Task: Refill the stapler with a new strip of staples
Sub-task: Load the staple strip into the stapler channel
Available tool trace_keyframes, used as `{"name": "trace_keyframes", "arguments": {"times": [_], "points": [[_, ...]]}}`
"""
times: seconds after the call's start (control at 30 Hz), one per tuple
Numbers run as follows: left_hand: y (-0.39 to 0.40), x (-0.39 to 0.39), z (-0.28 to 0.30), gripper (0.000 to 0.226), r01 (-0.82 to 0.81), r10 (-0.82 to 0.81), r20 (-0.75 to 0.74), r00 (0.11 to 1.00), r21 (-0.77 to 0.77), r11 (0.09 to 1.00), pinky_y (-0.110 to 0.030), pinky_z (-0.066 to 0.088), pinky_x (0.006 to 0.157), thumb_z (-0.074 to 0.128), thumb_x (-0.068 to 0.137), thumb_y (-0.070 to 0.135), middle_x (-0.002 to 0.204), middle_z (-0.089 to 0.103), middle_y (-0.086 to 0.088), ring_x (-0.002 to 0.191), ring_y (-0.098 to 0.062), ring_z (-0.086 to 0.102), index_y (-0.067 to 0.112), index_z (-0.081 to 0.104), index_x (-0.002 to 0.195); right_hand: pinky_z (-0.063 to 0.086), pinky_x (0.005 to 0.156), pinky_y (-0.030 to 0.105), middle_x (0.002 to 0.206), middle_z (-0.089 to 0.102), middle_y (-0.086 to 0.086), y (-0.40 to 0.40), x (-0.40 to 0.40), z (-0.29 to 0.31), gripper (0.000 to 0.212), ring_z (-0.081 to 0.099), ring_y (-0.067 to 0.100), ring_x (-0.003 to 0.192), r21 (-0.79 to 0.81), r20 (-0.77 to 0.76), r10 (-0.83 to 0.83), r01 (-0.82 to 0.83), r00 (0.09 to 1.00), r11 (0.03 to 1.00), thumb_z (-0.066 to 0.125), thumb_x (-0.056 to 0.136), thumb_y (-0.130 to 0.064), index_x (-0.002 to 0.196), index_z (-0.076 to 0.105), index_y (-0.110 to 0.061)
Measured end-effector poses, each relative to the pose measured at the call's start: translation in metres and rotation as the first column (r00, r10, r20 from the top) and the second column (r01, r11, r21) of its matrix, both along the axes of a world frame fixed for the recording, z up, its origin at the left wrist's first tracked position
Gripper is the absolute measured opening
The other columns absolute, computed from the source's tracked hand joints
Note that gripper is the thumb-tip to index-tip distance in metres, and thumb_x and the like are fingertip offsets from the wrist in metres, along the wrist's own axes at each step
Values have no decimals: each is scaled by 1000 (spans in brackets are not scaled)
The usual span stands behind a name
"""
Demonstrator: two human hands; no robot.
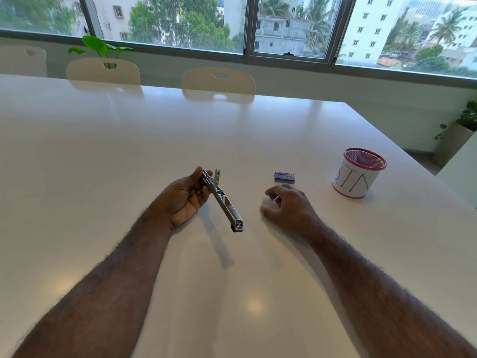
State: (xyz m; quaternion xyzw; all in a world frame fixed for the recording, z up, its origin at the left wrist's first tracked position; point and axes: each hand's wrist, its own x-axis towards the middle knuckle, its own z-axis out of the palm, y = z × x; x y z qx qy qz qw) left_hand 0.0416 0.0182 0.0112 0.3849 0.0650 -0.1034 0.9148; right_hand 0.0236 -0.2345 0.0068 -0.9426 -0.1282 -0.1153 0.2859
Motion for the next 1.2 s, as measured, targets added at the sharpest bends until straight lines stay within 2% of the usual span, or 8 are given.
{"name": "trace_keyframes", "arguments": {"times": [0.17, 0.27, 0.37, 0.47, 0.67, 0.93, 1.1, 1.2], "points": [[-7, -2, -1, 39, 58, -59, 33, 998, 32, 998, -14, 51, 50, 52, 93, 24, 68, 71, -1, 55, -5, 64, 8, 77, 67, 52, 77, 28, 95, 64, -6, -1, 4, -3, 21, 58, 9, 86, 16, -42, -10, 10, 999, 1000, 69, 81, -34, 93, 73, -17], [-14, -4, -1, 24, 128, -130, 50, 990, 36, 991, -15, 52, 53, 74, 73, 30, 75, 71, -3, 60, -6, 65, 6, 77, 78, 51, 72, 27, 93, 65, -6, 2, 4, 2, 19, 59, 8, 80, 70, -7, -11, 12, 1000, 997, 73, 79, -34, 91, 73, -19], [-18, -4, -5, 58, 238, -243, 111, 964, 53, 970, -15, 51, 54, 92, 51, 33, 77, 70, -5, 60, -8, 63, 2, 73, 95, 52, 67, 23, 88, 66, -7, 14, -3, 20, 16, 62, 9, 73, 267, 83, 21, -43, 996, 963, 77, 77, -30, 88, 71, -20], [-22, -7, -5, 56, 323, -334, 170, 927, 92, 942, -15, 49, 55, 89, 59, 36, 79, 67, -5, 60, -9, 59, 4, 72, 101, 53, 66, 22, 90, 66, -5, 28, -15, 46, 15, 61, 6, 70, 393, 101, 155, -182, 983, 901, 79, 78, -26, 91, 72, -21], [-23, -16, -2, 33, 387, -409, 265, 873, 134, 912, -19, 45, 57, 79, 72, 37, 71, 63, -4, 58, -10, 56, 8, 69, 86, 47, 59, 16, 85, 61, -11, 44, -23, 58, 17, 53, 3, 63, 340, 82, 347, -353, 934, 872, 80, 78, -22, 92, 72, -27], [-21, -19, 1, 44, 391, -408, 276, 870, 116, 913, -18, 48, 53, 83, 67, 35, 72, 65, -4, 55, -8, 58, 2, 67, 91, 50, 61, 40, 87, 65, -2, 44, -25, 56, 24, 54, 25, 65, 467, 19, 493, -444, 870, 765, 84, 74, -18, 96, 74, -19], [-21, -17, 1, 38, 377, -415, 287, 863, 180, 908, -19, 47, 58, 83, 65, 41, 73, 66, -1, 57, -7, 56, 9, 74, 84, 56, 62, 44, 90, 66, -3, 45, -29, 61, 27, 62, 28, 69, 335, 51, 499, -486, 865, 807, 83, 75, -24, 98, 73, -16], [-22, -16, -1, 47, 398, -411, 275, 869, 104, 911, -17, 48, 52, 78, 72, 35, 77, 64, -5, 54, -7, 57, 0, 66, 101, 59, 64, 40, 89, 67, -9, 44, -28, 60, 22, 64, 18, 70, 323, 63, 424, -421, 903, 848, 82, 74, -24, 94, 72, -18]]}}
